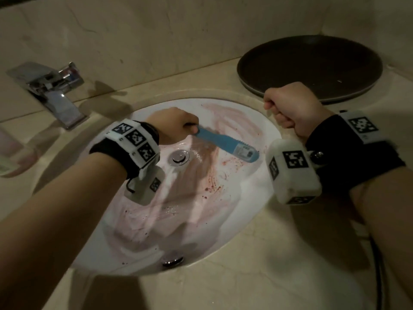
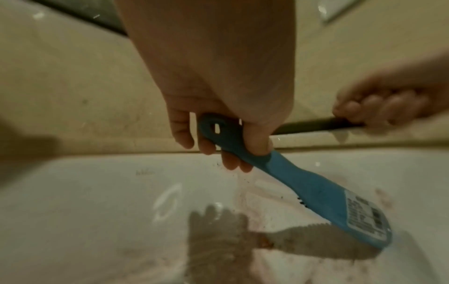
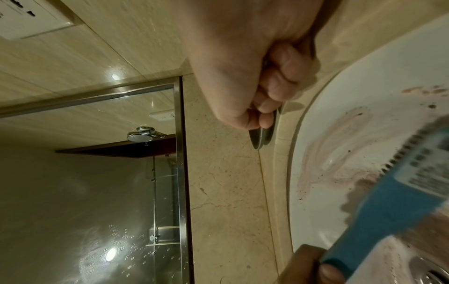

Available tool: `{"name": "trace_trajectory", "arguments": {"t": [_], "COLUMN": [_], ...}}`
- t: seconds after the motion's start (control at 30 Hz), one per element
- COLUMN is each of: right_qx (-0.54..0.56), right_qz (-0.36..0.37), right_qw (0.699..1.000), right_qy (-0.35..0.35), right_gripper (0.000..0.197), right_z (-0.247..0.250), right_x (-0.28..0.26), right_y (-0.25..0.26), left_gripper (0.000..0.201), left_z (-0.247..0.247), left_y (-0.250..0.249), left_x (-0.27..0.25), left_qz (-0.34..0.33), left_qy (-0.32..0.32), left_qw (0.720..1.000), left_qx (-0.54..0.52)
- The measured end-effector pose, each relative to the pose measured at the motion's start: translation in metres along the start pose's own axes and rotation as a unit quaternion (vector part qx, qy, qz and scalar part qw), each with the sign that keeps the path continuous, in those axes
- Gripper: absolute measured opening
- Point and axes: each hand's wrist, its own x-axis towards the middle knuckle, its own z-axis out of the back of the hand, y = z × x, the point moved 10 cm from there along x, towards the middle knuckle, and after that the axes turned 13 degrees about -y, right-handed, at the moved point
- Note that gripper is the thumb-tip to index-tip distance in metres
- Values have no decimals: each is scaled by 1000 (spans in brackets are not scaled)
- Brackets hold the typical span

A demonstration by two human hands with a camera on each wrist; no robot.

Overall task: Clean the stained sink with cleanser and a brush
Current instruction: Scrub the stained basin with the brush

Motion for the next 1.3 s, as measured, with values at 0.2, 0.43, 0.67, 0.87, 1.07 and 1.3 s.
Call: {"name": "trace_trajectory", "arguments": {"t": [0.2,0.43,0.67,0.87,1.07,1.3], "right_qx": [-14,-36,-9,0,-14,-10], "right_qz": [-9,-4,8,16,4,2], "right_qw": [1000,999,1000,1000,1000,1000], "right_qy": [2,-14,-6,-5,-6,2], "right_gripper": [24,29,31,30,29,28], "right_z": [-3,-1,-1,-1,-1,-3], "right_x": [2,4,6,6,4,4], "right_y": [-2,-1,0,2,0,0], "left_gripper": [34,29,30,25,26,28], "left_z": [35,38,22,6,19,34], "left_y": [-46,-63,-4,37,26,-21], "left_x": [16,55,65,42,37,39], "left_qz": [-211,-208,-58,24,-16,-119], "left_qy": [-188,-175,-95,-37,-89,-131], "left_qw": [951,930,953,950,948,949], "left_qx": [125,247,283,310,306,262]}}
